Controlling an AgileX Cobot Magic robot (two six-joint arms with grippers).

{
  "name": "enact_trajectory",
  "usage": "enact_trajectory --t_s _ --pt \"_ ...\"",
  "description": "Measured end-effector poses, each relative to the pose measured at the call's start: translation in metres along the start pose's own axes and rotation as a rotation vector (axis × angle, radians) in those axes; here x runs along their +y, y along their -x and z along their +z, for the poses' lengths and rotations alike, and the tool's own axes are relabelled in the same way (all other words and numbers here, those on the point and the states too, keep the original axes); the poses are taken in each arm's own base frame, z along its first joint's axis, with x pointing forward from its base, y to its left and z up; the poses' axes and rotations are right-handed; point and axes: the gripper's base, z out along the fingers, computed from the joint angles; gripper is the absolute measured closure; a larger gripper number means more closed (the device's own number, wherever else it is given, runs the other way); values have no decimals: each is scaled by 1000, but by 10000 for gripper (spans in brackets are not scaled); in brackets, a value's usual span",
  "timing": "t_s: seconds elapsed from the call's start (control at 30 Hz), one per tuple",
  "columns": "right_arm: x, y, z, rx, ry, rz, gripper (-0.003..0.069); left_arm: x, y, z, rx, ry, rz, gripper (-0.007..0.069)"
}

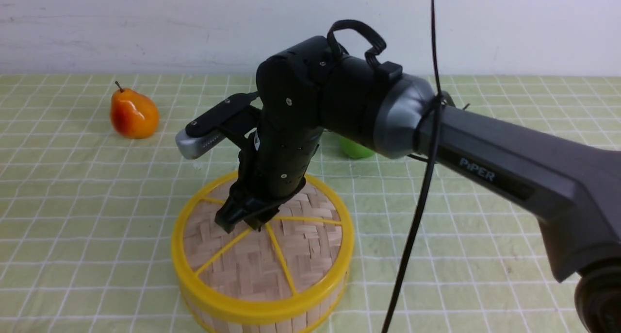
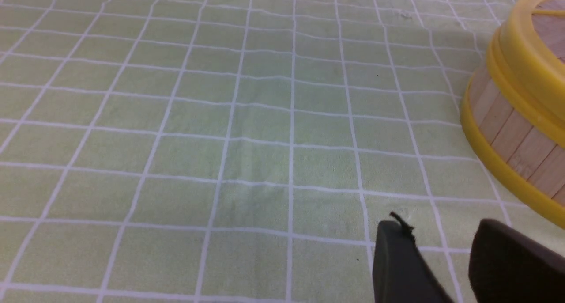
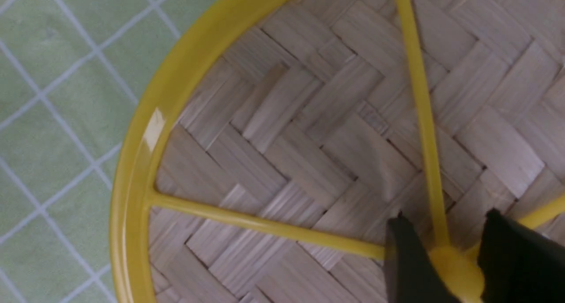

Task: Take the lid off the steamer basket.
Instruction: Use the right arm to lift the lid of the steamer, then use the right arm to place the steamer lid on the table

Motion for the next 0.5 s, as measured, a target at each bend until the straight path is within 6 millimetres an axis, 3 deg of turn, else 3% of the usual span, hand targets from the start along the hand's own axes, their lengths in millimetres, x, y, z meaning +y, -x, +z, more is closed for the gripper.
enact_trajectory --t_s 0.1,0.23,0.33,0.37,0.5 --pt "0 0 0 0 0 0 585 0 0 0 0 0 0 386" --pt "0 1 -5 -3 0 -3 581 0 0 0 0 0 0 386" --pt "-2 2 -19 10 2 -18 582 0 0 0 0 0 0 386" --pt "-5 3 -30 8 0 -23 582 0 0 0 0 0 0 386" --pt "-35 2 -114 -126 -54 -26 582 0 0 0 0 0 0 386"
